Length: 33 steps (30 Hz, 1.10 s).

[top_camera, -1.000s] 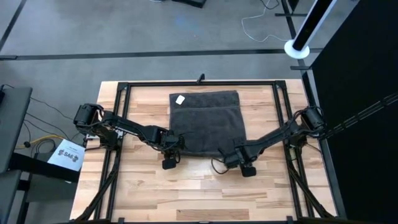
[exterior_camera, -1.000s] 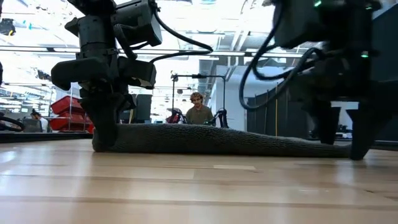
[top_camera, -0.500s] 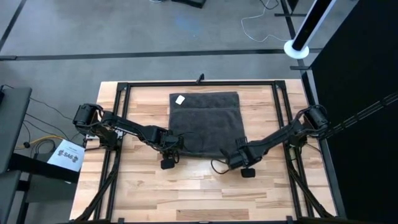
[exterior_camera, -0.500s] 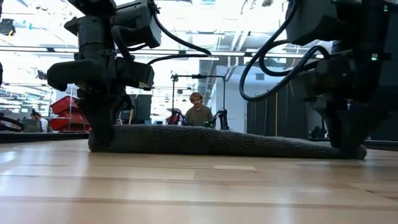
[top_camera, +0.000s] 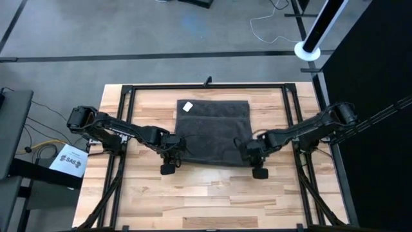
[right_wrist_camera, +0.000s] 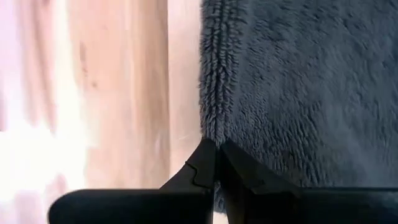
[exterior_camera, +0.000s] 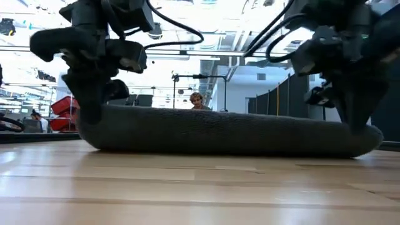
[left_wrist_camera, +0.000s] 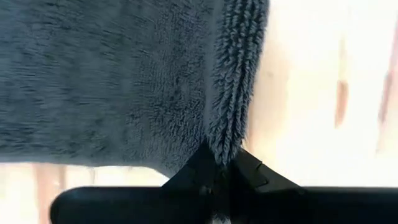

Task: Roll towel
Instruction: Roll the black towel

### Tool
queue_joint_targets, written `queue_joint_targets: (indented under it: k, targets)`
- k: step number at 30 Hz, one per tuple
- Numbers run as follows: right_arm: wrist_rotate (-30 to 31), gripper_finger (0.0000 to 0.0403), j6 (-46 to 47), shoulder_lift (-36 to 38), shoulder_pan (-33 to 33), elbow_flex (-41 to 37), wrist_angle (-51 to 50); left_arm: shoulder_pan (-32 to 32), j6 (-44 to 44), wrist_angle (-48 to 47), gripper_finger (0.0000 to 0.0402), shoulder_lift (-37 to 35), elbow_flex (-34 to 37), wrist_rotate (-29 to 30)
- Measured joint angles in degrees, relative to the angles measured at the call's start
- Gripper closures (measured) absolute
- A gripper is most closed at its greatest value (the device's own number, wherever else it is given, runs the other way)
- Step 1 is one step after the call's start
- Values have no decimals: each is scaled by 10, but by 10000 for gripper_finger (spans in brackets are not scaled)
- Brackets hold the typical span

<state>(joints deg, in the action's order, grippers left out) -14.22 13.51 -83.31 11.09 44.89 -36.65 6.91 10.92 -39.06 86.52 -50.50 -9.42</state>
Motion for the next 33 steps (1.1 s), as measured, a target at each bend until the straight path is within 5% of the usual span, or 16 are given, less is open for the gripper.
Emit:
queue_joint_targets:
  k: [11,22,33]
  targets:
    - [-166,403,1,24,-94,33,-9,-6,73,-42,400,-55,2,-38]
    - [-272,403,-64,-65,-153,33,-16,-57,20,-60,400,-23,1,-27]
    - [-255,403,-98,-37,-89,34,16,-3,36,-57,400,-25,1,-20]
